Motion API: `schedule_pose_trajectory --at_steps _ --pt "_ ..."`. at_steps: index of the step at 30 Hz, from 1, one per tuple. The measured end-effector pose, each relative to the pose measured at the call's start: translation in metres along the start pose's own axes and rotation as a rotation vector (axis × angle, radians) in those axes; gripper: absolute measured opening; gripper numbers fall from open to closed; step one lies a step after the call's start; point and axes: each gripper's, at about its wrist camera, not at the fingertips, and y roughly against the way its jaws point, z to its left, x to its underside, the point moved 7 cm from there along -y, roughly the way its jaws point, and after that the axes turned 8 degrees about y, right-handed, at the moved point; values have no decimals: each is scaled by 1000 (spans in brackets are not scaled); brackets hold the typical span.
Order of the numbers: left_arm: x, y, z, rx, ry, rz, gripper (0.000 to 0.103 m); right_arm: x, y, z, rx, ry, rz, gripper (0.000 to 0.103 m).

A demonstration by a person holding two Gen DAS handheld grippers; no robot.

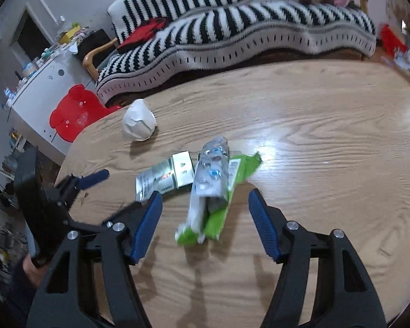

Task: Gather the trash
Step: 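Grasp the silver blister pack with the right tool while the left tool grasps the silver cigarette box, then carry cigarette box and blister pack over the black bin and open both tools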

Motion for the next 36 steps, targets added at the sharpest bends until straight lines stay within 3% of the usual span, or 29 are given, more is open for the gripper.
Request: schedule_pose_trajectory --at_steps 3,7,13,16,22,24,32,36 --pt "-2 -17 -2 41 5 30 91 -7 -21 -8 -6 -25 24 61" --pt "0 -36 -12 24 -98 40 91 -11 -35 -7 3 -9 38 60" --pt "1 -55 -7 19 -93 48 91 -10 -44 6 57 77 55 46" --pt "-2 -55 -4 18 -63 43 81 -6 -49 6 92 107 69 35" --pt "1 -48 -9 -7 -79 45 71 -3 -47 8 108 132 55 29" --pt "1 -44 -9 -16 -73 43 71 -5 -42 9 102 128 32 7" --pt "1 -14 -4 -26 -42 17 69 -2 -34 6 81 108 26 5" --pt "1 -1 11 -48 -2 3 69 -7 -17 2 104 91 -38 5"
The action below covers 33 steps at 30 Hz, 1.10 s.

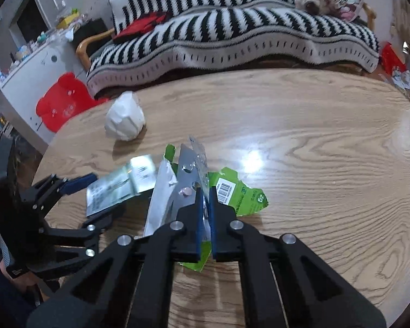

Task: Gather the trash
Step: 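Carry cigarette box and blister pack over the black bin and open both tools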

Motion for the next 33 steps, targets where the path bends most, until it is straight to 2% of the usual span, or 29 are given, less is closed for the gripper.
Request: schedule_pose_trajectory --at_steps 4,10,11,12,15,20,23,24,25,27,28,30,31,32,33 --pt "-5 17 21 -12 83 -21 69 -3 13 -6 19 -12 -44 5" --pt "-9 43 30 -6 165 -40 66 -2 29 -15 -13 -70 -82 5" --pt "-10 47 27 2 170 -40 66 -2 33 -15 -30 -84 -96 5" --pt "-10 50 25 8 176 -41 66 -2 36 -15 -87 -124 -99 5" --pt "-9 59 15 24 168 -49 65 3 39 -16 -131 -162 -83 5" --pt "-3 65 0 32 138 -44 64 11 52 -16 -109 -162 -89 5" --pt "6 67 -6 42 140 -25 63 15 69 -13 -4 -82 -114 5" --pt "10 67 -9 40 130 -14 63 17 77 -10 122 10 -133 5" --pt "14 65 -11 35 117 -6 63 18 80 -5 148 64 -148 5" --pt "24 60 -17 35 85 17 63 28 78 -3 106 46 -94 5" --pt "27 58 -19 34 76 27 63 31 80 -2 153 90 -101 5" --pt "34 51 -23 28 58 46 63 38 80 -7 108 30 -86 5" --pt "36 51 -24 27 54 50 63 40 83 -8 173 63 -95 5" --pt "37 51 -26 31 54 50 63 41 83 -9 138 48 -98 5" --pt "37 52 -26 35 55 48 63 44 82 -12 20 -48 -81 5"
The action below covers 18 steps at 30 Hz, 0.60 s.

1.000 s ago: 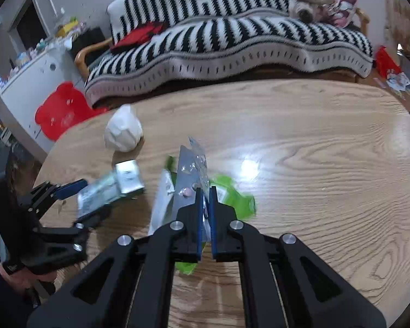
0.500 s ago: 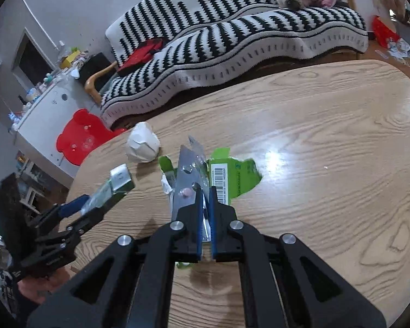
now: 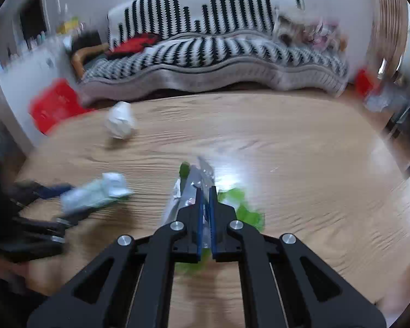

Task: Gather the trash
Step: 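Carry cigarette box and blister pack over the black bin and open both tools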

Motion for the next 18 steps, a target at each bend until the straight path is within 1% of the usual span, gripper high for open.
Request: schedule_pose_trajectory --at_steps 1,2,3,4,6,7,8,10,12,14,15,18 --pt "-1 2 -1 4 1 -8 63 0 2 -2 4 -13 1 5" --pt "-3 4 0 3 3 -16 63 -4 8 -3 65 23 -30 5" --pt "-4 7 0 5 6 -24 63 -7 12 -3 74 33 -49 5" --pt "-5 8 -1 11 10 -27 63 -7 10 -7 41 1 -31 5" --pt "-8 12 -1 12 16 -41 63 -10 14 -9 79 8 -46 5" --pt "-10 14 -1 10 18 -48 63 -13 15 -9 80 19 -49 5" --pt "-11 16 -2 15 20 -52 63 -14 15 -10 105 26 -40 5" --pt "-13 18 -3 16 21 -58 63 -18 16 -6 155 90 -60 5" --pt "-13 19 -4 21 17 -59 63 -17 11 -4 169 106 -46 5" --pt "-13 21 -4 19 14 -66 63 -14 11 -7 89 35 -31 4" --pt "-13 22 -4 19 15 -67 63 -14 13 -7 83 30 -34 2" --pt "-15 23 0 19 29 -71 63 -23 25 -4 164 89 -82 2"
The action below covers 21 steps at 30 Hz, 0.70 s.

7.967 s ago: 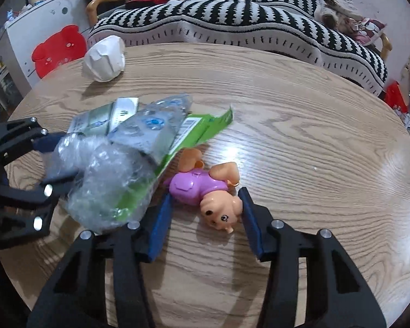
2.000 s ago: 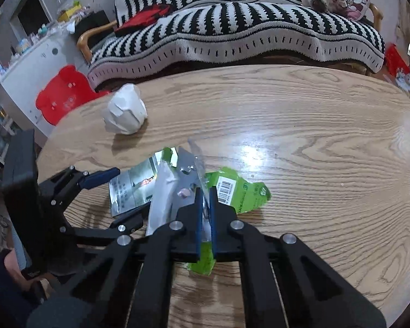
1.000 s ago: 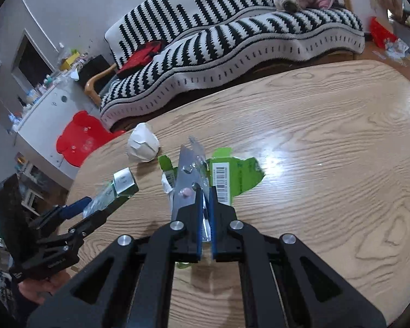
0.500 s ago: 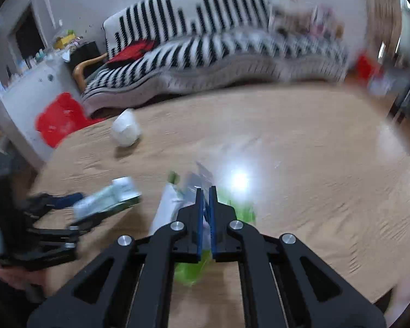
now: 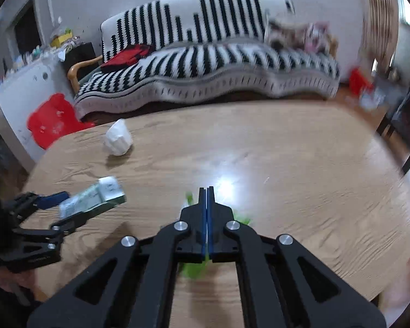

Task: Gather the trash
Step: 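Carry cigarette box and blister pack over the black bin and open both tools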

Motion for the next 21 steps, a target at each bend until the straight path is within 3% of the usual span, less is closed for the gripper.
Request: schedule_pose_trajectory --at_steps 8,14,21 --pt "-3 4 4 6 13 -12 63 -11 5 -4 -96 -68 24 2" --pt "-6 11 -3 25 15 -15 63 -14 30 -21 -105 -102 -5 2" --pt "-16 27 -69 94 -63 -38 63 -7 84 -72 -48 -152 -58 2"
